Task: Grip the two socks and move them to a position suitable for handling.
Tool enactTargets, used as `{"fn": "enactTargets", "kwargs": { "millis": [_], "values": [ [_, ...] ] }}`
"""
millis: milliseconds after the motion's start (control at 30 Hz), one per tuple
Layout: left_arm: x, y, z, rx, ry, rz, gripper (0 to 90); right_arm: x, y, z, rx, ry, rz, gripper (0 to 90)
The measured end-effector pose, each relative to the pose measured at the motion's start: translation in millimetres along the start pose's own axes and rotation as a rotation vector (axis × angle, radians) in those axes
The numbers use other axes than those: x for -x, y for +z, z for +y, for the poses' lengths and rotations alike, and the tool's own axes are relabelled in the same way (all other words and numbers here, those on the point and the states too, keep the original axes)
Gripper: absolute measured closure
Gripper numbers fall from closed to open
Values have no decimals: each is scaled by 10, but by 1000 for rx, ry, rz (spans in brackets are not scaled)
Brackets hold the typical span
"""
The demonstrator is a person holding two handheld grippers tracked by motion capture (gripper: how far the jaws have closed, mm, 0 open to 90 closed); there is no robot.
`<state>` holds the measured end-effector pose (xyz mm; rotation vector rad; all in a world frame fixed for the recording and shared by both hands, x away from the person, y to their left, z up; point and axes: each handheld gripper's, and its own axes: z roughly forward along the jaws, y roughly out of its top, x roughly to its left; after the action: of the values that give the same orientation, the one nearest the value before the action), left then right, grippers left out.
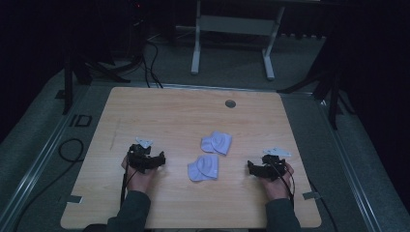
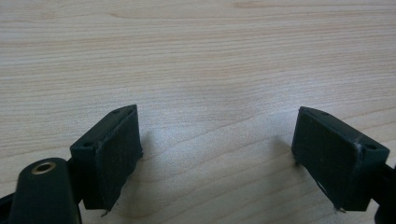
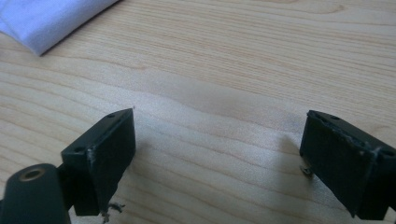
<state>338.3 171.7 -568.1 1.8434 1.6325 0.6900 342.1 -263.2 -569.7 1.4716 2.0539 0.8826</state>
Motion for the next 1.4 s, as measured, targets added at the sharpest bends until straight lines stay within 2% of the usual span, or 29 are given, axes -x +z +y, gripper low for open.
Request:
{"fn": "enactTargets", "kwargs": {
  "millis": [33,67,100,133,233,267,367,500,633,867,1067,1267,1400],
  "values": [
    [0,0,0,0,0,0,164,0,0,0,0,0,0,118],
    [-3,-5,-2,0,0,1,164,-3,-7,0,4,2,0,146],
    [-15,-11,-5,9,-4,3,209,-14,-20,6,-1,4,-4,194],
    [-15,-11,-5,9,-4,3,222,-14,-20,6,-1,4,-4,194],
    [-22,-12,-5,15,-10,8,236,-28,-45,18,-9,7,-7,283],
    [-25,-12,-5,16,-10,7,248,-56,-73,31,-20,2,-11,350],
    [-33,-25,-5,16,-9,7,301,-95,-97,45,-10,-24,-15,389],
    [-6,-60,6,-1,2,-11,396,-131,-140,71,9,-35,20,450],
    [26,-87,14,-14,19,-50,479,-175,-161,89,20,-59,34,452],
    [106,-160,38,-7,57,-109,568,-178,-161,83,10,-57,34,453],
    [150,-220,49,1,57,-183,632,-200,-137,76,-4,-66,32,458],
    [204,-253,56,4,69,-230,694,-205,-122,72,-4,-70,36,477],
    [241,-266,61,11,77,-256,702,-205,-107,69,-8,-69,42,475]
  ]
}}
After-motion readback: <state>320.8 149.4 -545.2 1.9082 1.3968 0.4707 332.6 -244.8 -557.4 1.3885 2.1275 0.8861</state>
